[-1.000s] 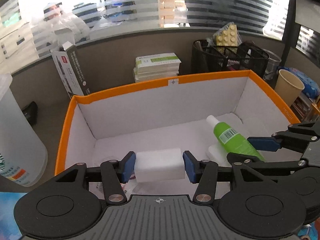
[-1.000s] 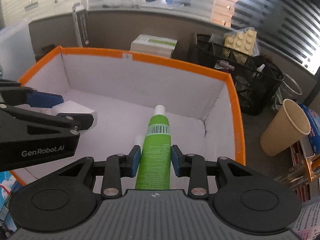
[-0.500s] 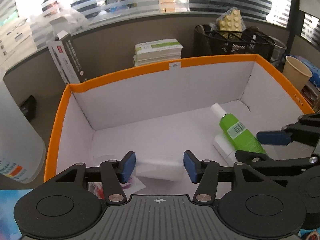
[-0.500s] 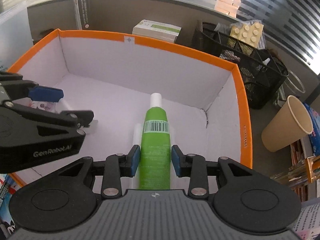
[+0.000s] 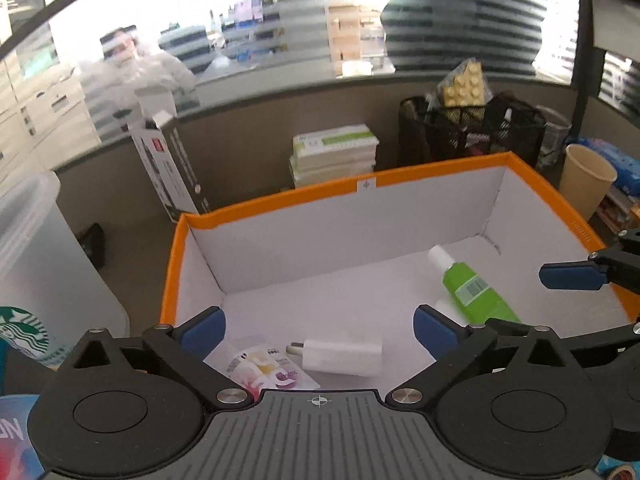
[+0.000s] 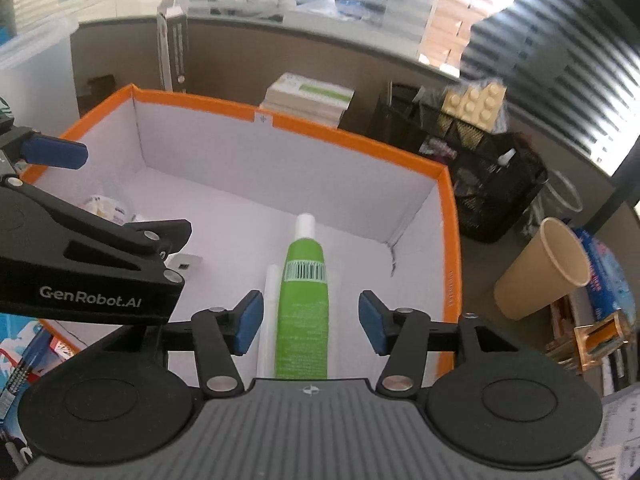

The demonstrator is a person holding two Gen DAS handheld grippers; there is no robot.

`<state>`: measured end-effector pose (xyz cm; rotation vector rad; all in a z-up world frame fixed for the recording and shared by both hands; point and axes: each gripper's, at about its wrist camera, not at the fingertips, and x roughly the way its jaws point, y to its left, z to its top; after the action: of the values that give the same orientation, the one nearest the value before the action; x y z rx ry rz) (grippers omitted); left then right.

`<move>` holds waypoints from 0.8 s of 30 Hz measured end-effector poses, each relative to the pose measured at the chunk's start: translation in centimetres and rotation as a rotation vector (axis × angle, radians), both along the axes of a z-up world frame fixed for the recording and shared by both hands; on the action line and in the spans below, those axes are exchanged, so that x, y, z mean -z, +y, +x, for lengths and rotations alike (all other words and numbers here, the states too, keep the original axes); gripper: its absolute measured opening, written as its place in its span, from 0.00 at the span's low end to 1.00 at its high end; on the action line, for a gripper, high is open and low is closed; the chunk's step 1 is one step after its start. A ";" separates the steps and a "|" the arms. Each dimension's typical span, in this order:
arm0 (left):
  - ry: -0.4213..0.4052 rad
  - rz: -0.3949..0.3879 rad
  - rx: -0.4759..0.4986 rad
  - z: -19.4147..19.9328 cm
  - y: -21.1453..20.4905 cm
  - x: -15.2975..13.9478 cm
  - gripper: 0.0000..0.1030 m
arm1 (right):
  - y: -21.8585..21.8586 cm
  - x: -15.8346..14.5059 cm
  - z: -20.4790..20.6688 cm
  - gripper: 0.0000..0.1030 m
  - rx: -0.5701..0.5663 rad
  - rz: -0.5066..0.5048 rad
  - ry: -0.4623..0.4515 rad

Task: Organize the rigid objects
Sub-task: 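Withdraw both open tools from the box toward the mat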

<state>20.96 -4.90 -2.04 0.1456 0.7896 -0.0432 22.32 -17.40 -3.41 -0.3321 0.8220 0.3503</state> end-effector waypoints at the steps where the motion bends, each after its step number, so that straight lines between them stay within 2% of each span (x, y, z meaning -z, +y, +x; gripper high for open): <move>1: -0.007 -0.002 -0.003 -0.2 0.1 -0.3 0.98 | -0.1 -0.3 -0.2 0.49 0.000 0.006 -0.005; 12: -0.107 -0.034 -0.010 -4.3 1.5 -4.6 0.99 | -1.1 -4.4 -4.4 0.50 0.007 0.084 -0.125; 15: -0.148 -0.048 -0.009 -6.3 2.6 -6.0 1.00 | -1.6 -6.0 -6.4 0.59 0.000 0.126 -0.182; 17: -0.195 -0.039 0.017 -8.7 3.7 -6.4 1.00 | -2.3 -7.0 -8.7 0.70 -0.014 0.165 -0.242; 21: -0.266 0.003 0.028 -13.3 6.4 -4.7 1.00 | -5.0 -7.0 -14.6 0.79 -0.037 0.234 -0.367; 24: -0.224 -0.005 0.034 -15.4 8.3 -1.7 1.00 | -7.4 -4.4 -17.7 0.82 -0.019 0.245 -0.379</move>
<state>5.59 3.43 -0.34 0.1560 0.5631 -0.0596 4.66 -24.76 0.95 -0.1691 0.3987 0.3866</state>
